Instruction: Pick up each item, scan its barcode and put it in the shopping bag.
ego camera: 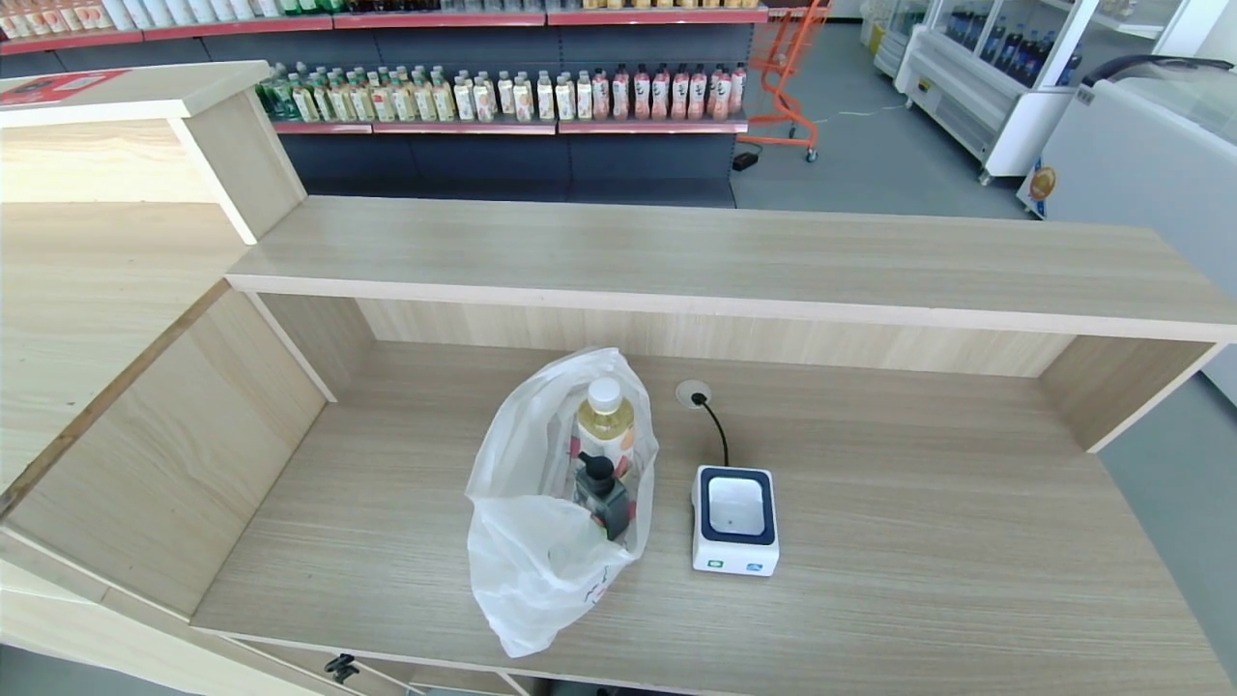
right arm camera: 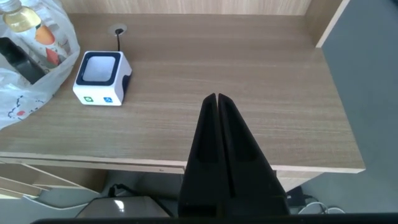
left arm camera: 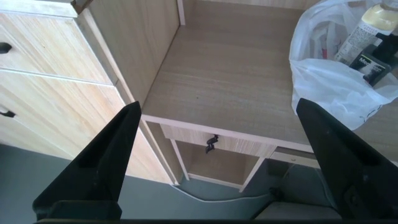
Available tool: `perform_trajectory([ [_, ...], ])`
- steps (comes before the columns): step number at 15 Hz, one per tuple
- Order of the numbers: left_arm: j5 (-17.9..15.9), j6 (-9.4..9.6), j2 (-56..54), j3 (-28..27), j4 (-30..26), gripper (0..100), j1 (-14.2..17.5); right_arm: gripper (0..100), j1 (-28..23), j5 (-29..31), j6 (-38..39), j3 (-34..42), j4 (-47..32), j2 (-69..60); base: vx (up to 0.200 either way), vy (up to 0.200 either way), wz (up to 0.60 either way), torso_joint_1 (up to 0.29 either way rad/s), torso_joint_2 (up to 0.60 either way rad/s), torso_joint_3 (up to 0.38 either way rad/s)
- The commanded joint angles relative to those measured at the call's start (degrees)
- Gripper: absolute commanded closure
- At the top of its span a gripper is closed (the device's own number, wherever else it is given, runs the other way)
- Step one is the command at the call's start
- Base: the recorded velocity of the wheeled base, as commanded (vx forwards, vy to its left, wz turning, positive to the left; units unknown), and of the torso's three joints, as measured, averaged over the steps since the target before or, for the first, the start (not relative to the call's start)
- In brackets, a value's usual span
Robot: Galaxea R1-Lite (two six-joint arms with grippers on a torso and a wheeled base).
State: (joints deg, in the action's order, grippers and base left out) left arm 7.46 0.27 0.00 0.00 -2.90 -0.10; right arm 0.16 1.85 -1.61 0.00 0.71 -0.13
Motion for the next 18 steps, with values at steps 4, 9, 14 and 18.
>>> perform_trajectory([
  [4,0.0,-0.09,0.1,0.0,0.0,0,0.0,100,0.0,0.0,-0.2,0.0,0.0,0.1,0.000,0.000,0.00,0.000,0.00,0.000],
  [9,0.0,-0.09,0.1,0.0,0.0,0,0.0,100,0.0,0.0,0.1,0.0,0.1,0.1,0.080,0.000,0.00,0.002,0.00,0.000],
  [14,0.0,-0.09,0.1,0.0,0.0,0,0.0,100,0.0,0.0,0.3,0.0,0.0,0.1,0.000,0.000,0.00,0.000,0.00,0.000],
  [18,0.0,-0.09,0.1,0.0,0.0,0,0.0,100,0.0,0.0,0.4,0.0,0.0,0.1,0.000,0.000,0.00,0.000,0.00,0.000],
])
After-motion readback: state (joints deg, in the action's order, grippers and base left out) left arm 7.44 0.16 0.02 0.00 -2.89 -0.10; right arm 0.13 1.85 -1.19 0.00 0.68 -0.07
